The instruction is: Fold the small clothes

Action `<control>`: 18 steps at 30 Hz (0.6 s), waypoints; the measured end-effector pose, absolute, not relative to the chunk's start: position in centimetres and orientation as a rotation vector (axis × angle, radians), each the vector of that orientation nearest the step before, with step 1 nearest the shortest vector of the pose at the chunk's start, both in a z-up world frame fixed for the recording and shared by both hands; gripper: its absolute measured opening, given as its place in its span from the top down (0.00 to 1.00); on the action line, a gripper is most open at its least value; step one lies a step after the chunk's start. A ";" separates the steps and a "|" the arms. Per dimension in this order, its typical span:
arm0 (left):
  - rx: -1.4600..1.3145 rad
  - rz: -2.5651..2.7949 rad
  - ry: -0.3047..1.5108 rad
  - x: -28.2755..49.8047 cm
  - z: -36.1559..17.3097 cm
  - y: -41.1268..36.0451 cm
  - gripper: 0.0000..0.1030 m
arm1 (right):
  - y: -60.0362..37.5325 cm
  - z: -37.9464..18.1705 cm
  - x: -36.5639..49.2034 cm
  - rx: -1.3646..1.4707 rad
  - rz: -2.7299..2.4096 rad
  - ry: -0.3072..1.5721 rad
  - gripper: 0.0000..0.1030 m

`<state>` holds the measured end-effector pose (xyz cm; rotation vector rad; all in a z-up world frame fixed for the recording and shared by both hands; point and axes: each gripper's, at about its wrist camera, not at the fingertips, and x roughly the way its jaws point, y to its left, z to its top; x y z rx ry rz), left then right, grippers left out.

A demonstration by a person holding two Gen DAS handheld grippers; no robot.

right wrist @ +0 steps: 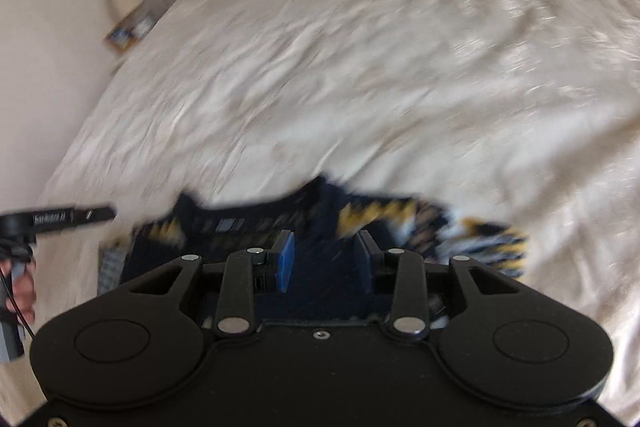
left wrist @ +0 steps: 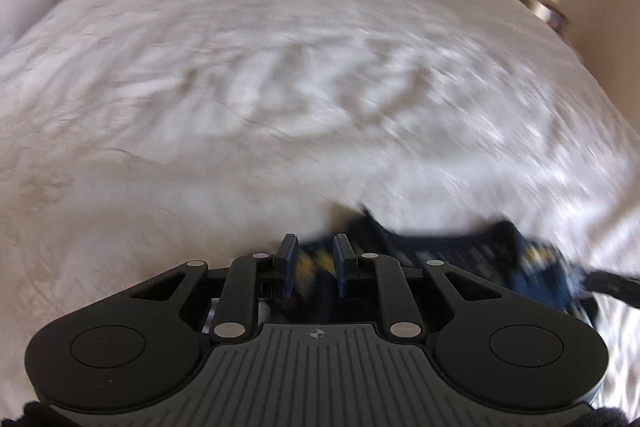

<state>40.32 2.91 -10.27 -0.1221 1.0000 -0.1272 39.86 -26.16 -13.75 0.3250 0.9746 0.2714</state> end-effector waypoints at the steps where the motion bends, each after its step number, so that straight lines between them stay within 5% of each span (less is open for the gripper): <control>1: -0.109 -0.163 1.018 39.7 -10.6 2.2 0.82 | -25.4 -14.1 39.8 0.304 0.293 0.991 0.56; 9: 0.012 -0.199 1.169 37.7 -16.6 0.2 0.82 | -24.0 -18.0 41.5 0.109 0.241 1.105 0.58; 12: -0.033 -0.201 1.172 38.2 -17.1 1.7 0.82 | -26.0 -19.1 42.6 0.102 0.171 1.138 0.68; 14: -0.047 -0.180 1.180 38.3 -16.5 1.9 0.82 | -26.9 -18.9 42.8 0.090 0.110 1.140 0.54; 18: -0.006 -0.140 1.106 36.0 -13.4 1.0 0.82 | -27.8 -16.7 40.7 0.156 0.124 1.087 0.54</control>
